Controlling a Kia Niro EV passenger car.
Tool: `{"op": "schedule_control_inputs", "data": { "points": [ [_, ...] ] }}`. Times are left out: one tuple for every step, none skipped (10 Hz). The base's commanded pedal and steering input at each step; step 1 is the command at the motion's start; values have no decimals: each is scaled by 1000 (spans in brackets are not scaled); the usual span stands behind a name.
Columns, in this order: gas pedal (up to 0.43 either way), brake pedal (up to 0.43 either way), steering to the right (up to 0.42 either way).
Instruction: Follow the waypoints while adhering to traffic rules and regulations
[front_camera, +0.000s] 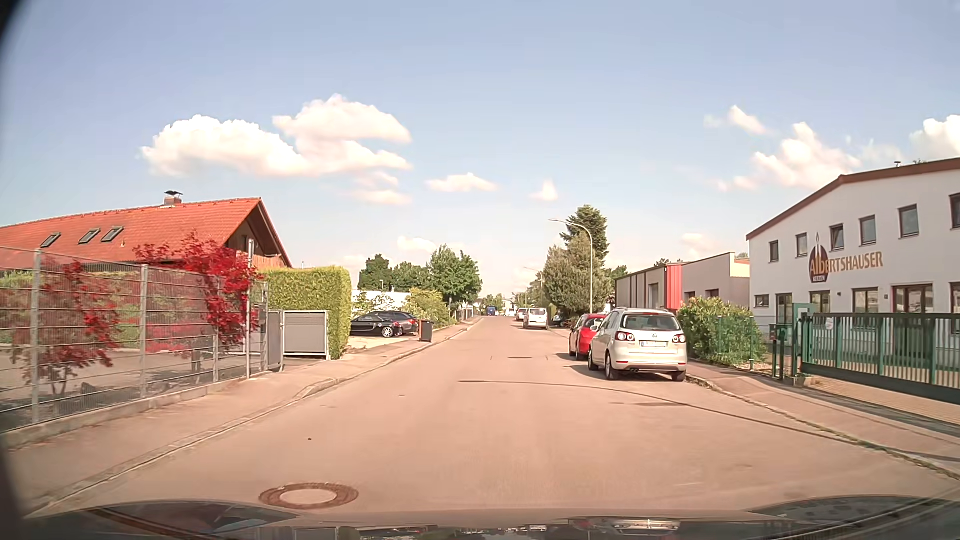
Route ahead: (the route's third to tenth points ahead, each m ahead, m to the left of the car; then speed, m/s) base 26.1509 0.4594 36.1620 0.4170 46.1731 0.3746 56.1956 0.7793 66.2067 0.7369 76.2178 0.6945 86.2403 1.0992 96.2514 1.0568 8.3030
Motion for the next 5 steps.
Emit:
{"op": "schedule_control_inputs", "data": {
  "points": [
    [59,12,6],
    [59,12,5],
    [59,12,5],
    [59,12,5],
    [59,12,5]
  ]
}}
